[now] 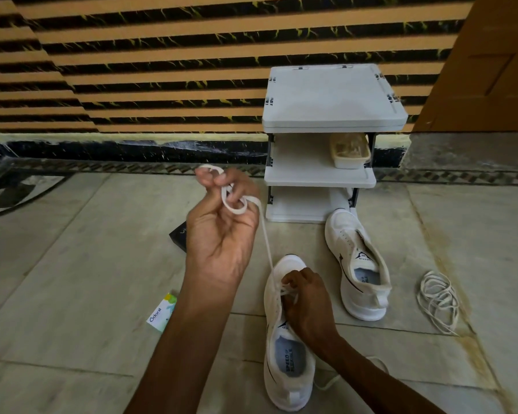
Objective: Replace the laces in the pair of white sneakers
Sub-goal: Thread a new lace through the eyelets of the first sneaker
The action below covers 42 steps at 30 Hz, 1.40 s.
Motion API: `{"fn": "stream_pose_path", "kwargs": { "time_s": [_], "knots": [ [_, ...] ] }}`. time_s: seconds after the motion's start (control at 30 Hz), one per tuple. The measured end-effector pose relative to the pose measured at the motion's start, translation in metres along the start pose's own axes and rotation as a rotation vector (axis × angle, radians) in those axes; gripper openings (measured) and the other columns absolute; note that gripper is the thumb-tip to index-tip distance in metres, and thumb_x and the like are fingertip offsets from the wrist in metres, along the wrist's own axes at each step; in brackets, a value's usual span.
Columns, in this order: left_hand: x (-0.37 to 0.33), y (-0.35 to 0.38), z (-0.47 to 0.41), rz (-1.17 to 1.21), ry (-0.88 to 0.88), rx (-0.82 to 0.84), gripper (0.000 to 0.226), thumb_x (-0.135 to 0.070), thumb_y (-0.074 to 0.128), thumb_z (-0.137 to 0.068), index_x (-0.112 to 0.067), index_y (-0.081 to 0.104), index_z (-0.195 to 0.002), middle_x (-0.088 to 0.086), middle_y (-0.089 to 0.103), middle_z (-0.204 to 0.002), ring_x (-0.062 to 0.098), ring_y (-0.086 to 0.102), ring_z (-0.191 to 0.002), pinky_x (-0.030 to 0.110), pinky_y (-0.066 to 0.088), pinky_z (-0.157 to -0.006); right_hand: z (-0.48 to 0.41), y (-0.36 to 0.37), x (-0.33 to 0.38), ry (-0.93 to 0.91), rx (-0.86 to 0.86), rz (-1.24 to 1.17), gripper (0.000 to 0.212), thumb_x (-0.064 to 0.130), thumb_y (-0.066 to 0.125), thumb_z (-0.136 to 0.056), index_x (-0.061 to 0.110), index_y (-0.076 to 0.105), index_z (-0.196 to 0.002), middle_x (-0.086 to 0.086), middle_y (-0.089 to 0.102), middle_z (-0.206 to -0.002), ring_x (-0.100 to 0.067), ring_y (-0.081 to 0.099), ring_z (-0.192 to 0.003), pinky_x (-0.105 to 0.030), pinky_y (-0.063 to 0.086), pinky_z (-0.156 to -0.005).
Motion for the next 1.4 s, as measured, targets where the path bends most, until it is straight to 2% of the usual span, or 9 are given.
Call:
{"fn": "stream_pose_path", "kwargs": {
  "time_s": [0.53, 0.6, 0.7, 0.87, 0.97, 1.07, 1.17, 1.23, 1.4],
  "knots": [
    [0.009, 0.026, 0.012, -0.083, 0.025, 0.047, 0.019, -0.007, 0.05, -0.09, -0.009, 0.068, -0.085, -0.002, 0.063, -0.076, 0.011, 0.059, -0.074, 0.018, 0.049, -0.073, 0.001, -0.005, 0.003, 0.073, 0.07, 0.001, 0.044, 0.032, 0.072, -0.08, 0.024, 0.055, -0.12, 0.004, 0.049, -0.12, -0.012, 0.052, -0.104, -0.018, 0.045, -0.083],
    [-0.001, 0.026, 0.013, -0.444, 0.064, 0.048, 0.021, -0.022, 0.05, -0.093, -0.014, 0.07, -0.093, -0.006, 0.065, -0.081, 0.009, 0.063, -0.087, 0.026, 0.048, -0.096, -0.002, -0.01, 0.006, 0.107, 0.141, 0.05, 0.063, 0.042, 0.076, -0.076, 0.022, 0.046, -0.127, 0.001, 0.047, -0.122, -0.015, 0.053, -0.106, -0.022, 0.049, -0.084],
    [-0.016, 0.019, 0.019, -1.346, 0.127, -0.03, 0.038, -0.039, 0.061, -0.082, -0.024, 0.061, -0.117, -0.006, 0.072, -0.083, 0.004, 0.066, -0.094, 0.034, 0.047, -0.095, 0.003, -0.01, 0.001, 0.202, 0.381, 0.211, 0.087, 0.049, 0.08, -0.066, 0.018, 0.036, -0.133, -0.005, 0.05, -0.122, -0.023, 0.056, -0.107, -0.031, 0.052, -0.084],
    [-0.038, -0.001, 0.032, -2.405, 0.549, -0.219, 0.011, -0.038, 0.068, -0.084, -0.038, 0.061, -0.092, -0.015, 0.063, -0.074, 0.009, 0.049, -0.105, 0.03, 0.021, -0.091, 0.006, -0.032, 0.002, 0.171, 0.388, 0.284, 0.032, 0.034, 0.073, -0.074, 0.016, 0.069, -0.1, 0.001, 0.07, -0.101, -0.013, 0.065, -0.089, -0.022, 0.05, -0.074],
    [-0.035, -0.033, 0.032, -2.684, 0.583, -0.193, 0.01, -0.027, 0.068, -0.086, -0.034, 0.066, -0.079, -0.021, 0.053, -0.072, 0.009, 0.043, -0.103, 0.04, 0.016, -0.1, 0.009, -0.036, -0.008, 0.253, 0.376, -0.008, 0.017, 0.015, 0.072, -0.072, 0.01, 0.076, -0.088, -0.006, 0.073, -0.086, -0.019, 0.069, -0.079, -0.029, 0.056, -0.071],
    [-0.027, -0.065, 0.03, -2.814, 0.56, -0.068, 0.016, -0.016, 0.07, -0.084, -0.029, 0.068, -0.076, -0.015, 0.059, -0.072, 0.013, 0.052, -0.097, 0.051, 0.024, -0.106, 0.018, -0.034, -0.021, 0.416, 0.371, -0.397, 0.022, -0.005, 0.069, -0.073, 0.0, 0.074, -0.093, -0.018, 0.07, -0.082, -0.032, 0.069, -0.075, -0.045, 0.06, -0.069],
    [-0.024, -0.112, 0.021, -2.542, 0.187, -0.009, 0.017, -0.006, 0.066, -0.085, -0.02, 0.066, -0.075, -0.01, 0.061, -0.067, 0.012, 0.059, -0.068, 0.032, 0.052, -0.072, 0.022, -0.03, -0.028, 0.486, 0.405, -0.519, 0.024, -0.01, 0.065, -0.076, -0.001, 0.073, -0.097, -0.017, 0.068, -0.083, -0.027, 0.068, -0.073, -0.04, 0.06, -0.063],
    [-0.022, -0.15, 0.021, -2.293, -0.093, -0.152, 0.024, -0.005, 0.058, -0.091, -0.02, 0.065, -0.074, -0.008, 0.061, -0.063, 0.005, 0.057, -0.057, 0.018, 0.048, -0.056, 0.023, -0.026, -0.033, 0.537, 0.43, -0.563, 0.024, -0.01, 0.064, -0.077, 0.0, 0.073, -0.098, -0.021, 0.07, -0.091, -0.032, 0.069, -0.083, -0.04, 0.06, -0.067],
    [-0.002, -0.191, 0.028, -2.273, -0.313, -0.158, 0.032, 0.003, 0.045, -0.094, -0.016, 0.069, -0.085, -0.006, 0.058, -0.072, 0.005, 0.055, -0.069, 0.009, 0.042, -0.061, 0.025, -0.022, -0.044, 0.581, 0.448, -0.598, 0.021, -0.006, 0.065, -0.076, 0.007, 0.075, -0.089, -0.012, 0.07, -0.081, -0.022, 0.067, -0.075, -0.034, 0.056, -0.068]
  ]
}}
Point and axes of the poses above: each hand's wrist, its own z-axis away from the middle knuckle, its own y-axis out of the palm, x = y × z, the point moved 9 cm from there along -z, towards the middle knuckle
